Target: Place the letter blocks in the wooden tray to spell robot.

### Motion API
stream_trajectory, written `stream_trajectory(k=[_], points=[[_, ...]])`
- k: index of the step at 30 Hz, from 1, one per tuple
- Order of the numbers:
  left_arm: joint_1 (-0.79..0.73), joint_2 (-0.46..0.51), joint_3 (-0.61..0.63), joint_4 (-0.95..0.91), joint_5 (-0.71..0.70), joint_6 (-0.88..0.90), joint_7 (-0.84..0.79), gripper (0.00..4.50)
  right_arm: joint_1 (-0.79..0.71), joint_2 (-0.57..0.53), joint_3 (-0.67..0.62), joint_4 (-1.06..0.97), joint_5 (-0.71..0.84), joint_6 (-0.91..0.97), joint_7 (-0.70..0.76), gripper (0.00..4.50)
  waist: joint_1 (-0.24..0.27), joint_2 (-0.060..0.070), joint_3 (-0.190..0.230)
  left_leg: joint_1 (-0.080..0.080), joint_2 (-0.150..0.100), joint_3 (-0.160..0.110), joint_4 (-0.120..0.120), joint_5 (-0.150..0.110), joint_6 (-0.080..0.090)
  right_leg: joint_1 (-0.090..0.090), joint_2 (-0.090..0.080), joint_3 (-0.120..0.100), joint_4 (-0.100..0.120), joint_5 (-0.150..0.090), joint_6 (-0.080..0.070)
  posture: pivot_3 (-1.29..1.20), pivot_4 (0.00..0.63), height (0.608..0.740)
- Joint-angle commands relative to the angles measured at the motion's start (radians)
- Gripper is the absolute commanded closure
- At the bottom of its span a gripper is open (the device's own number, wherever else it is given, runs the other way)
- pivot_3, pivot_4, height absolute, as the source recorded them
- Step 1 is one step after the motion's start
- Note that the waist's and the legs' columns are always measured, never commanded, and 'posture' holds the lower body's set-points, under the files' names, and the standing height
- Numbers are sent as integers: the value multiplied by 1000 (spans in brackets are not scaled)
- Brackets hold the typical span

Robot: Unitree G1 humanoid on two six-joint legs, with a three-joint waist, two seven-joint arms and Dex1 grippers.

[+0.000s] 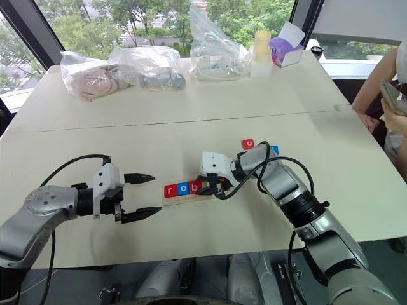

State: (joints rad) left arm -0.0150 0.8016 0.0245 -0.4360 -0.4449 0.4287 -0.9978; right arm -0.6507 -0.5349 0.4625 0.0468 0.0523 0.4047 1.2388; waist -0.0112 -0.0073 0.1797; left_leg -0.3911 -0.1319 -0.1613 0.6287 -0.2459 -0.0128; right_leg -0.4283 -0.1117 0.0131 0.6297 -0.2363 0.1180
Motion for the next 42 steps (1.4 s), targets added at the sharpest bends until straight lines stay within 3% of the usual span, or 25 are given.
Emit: stream_trajectory(k=[1, 9, 15, 16, 26, 33, 42], points=[[-14, 5, 23, -31, -12, 4, 9, 0, -23, 9, -6, -10, 0, -12, 2, 3369, 0, 0, 0, 0, 0, 0, 0, 0, 0, 0, 0, 0, 0, 0, 0, 0, 150, 740], [-19, 6, 21, -39, -16, 11, 20, 0, -27, 17, -2, 4, -13, -21, 6, 3369, 0, 0, 0, 0, 0, 0, 0, 0, 0, 0, 0, 0, 0, 0, 0, 0, 150, 740], [-20, 2, 19, -44, -16, 19, 28, 0, -34, 30, -2, 3, -13, -17, 5, 211, -1, 0, 0, 0, 0, 0, 0, 0, 0, 0, 0, 0, 0, 0, 0, 0, 150, 740], [-20, 2, 19, -45, -16, 19, 29, 0, -34, 31, -2, 3, -13, -17, 6, 64, -1, 0, 0, 0, 0, 0, 0, 0, 0, 0, 0, 0, 0, 0, 0, 0, 150, 740], [-23, -1, 15, -46, -19, 22, 37, 0, -62, -9, -96, -19, 1, -29, -36, 64, 0, 0, 0, 0, 0, 0, 0, 0, 0, 0, 2, 0, 0, 0, 0, 0, 150, 740], [-29, -12, 0, -37, -10, 12, 37, 0, -94, -26, -290, 82, -33, 111, -311, 64, 3, 0, 0, 0, 0, 0, 0, 0, 0, 0, 2, 0, 0, 0, -1, 0, 150, 740], [-42, -37, -29, -16, 9, -5, 37, 0, -29, 124, -455, 14, -61, 515, -733, 64, -1, 0, 0, 0, 1, 0, -1, 0, -1, -1, 1, 2, 1, 1, -2, 0, 150, 740]])
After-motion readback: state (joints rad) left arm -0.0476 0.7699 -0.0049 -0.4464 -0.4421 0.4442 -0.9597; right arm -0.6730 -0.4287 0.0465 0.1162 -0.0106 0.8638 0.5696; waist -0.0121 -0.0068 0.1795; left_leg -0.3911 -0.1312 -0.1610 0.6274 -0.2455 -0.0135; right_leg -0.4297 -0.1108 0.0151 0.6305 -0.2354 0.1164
